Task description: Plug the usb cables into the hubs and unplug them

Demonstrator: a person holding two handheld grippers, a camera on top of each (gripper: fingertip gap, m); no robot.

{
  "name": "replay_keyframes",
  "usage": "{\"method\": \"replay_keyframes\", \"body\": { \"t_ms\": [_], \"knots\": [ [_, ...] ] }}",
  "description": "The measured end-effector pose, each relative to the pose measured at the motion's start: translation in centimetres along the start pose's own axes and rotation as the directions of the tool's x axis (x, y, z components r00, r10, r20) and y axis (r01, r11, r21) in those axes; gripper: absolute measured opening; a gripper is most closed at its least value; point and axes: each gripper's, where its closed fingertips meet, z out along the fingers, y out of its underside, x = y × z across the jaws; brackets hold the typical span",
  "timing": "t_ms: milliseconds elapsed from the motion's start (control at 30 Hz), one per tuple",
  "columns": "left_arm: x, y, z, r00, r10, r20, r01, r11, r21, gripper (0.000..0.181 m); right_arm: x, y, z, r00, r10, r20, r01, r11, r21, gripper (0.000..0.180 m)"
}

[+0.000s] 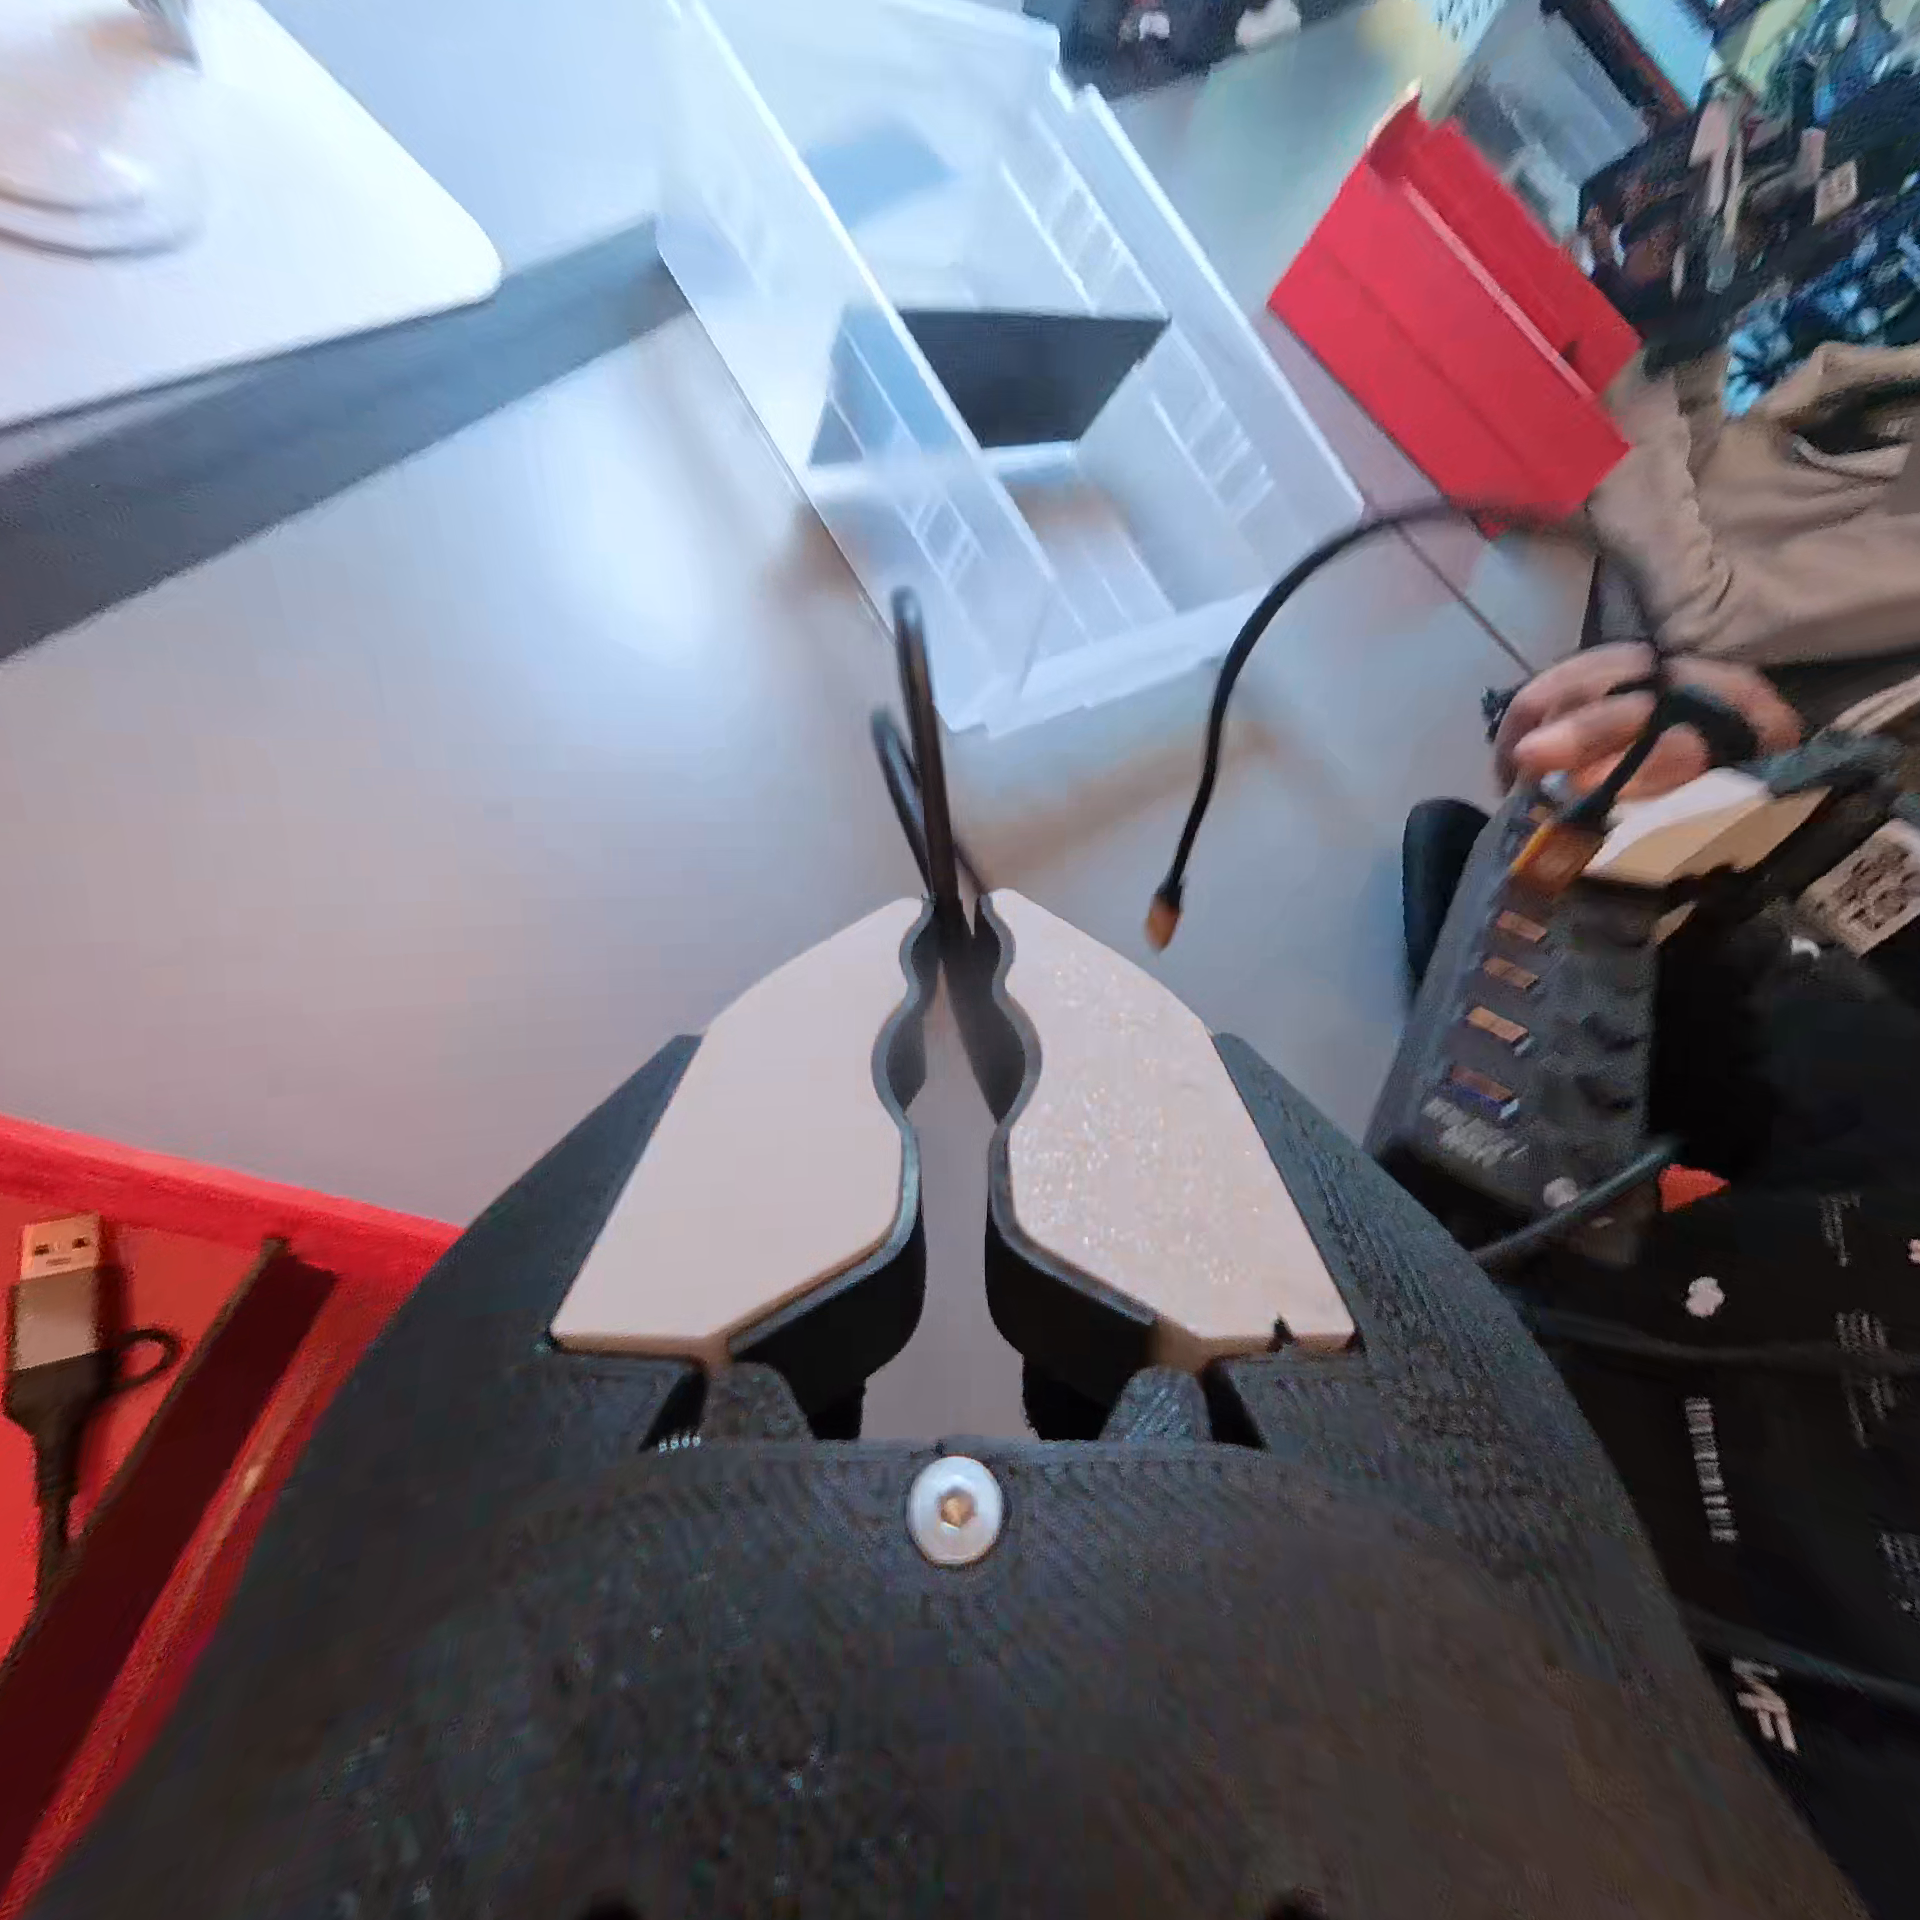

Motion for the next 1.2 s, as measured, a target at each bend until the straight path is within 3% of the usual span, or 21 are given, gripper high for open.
{"method": "replay_keyframes", "body": {
  "t_ms": [200,300,400,500,600,800,1000,1067,1200],
  "knots": [
    [2.7,2.7,2.0,0.988,0.052,-0.144,-0.063,0.995,-0.072,0.008,1.6,0.1,-0.2,0.997,0.0,-0.074,0.0,1.0,0.004,0.025],
    [2.8,0.4,0.3,0.987,0.062,-0.148,-0.045,0.992,0.118,0.03,1.6,0.6,0.0,0.994,0.008,-0.112,-0.011,1.0,-0.028,0.025],
    [3.2,-1.8,-3.4,0.986,0.073,-0.149,-0.023,0.95,0.311,0.035,2.1,0.9,-0.1,0.988,0.01,-0.155,-0.016,0.999,-0.035,0.025],
    [4.6,-2.4,-6.5,0.979,0.184,-0.087,-0.131,0.898,0.421,0.041,3.1,0.8,-0.1,0.975,-0.01,-0.223,0.002,0.999,-0.034,0.025],
    [7.1,-1.5,-7.8,0.959,0.259,-0.119,-0.188,0.889,0.418,0.045,3.5,0.6,0.1,0.964,-0.022,-0.264,0.013,0.999,-0.036,0.025],
    [9.3,0.3,-8.1,0.92,0.392,-0.005,-0.364,0.859,0.362,0.056,3.6,0.6,0.2,0.952,-0.029,-0.304,0.013,0.999,-0.052,0.025],
    [11.6,2.1,-4.2,0.91,0.401,-0.108,-0.352,0.882,0.312,0.056,4.0,-0.2,0.5,0.939,0.012,-0.343,-0.022,0.999,-0.026,0.025],
    [12.0,2.7,-2.1,0.919,0.36,-0.161,-0.302,0.905,0.299,0.067,3.8,-0.3,0.8,0.934,0.041,-0.354,-0.058,0.998,-0.037,0.025],
    [14.8,3.5,1.1,0.88,0.292,-0.375,-0.177,0.934,0.312,0.065,3.0,-0.5,1.4,0.934,0.118,-0.336,-0.13,0.991,-0.014,0.025]
  ]
}}
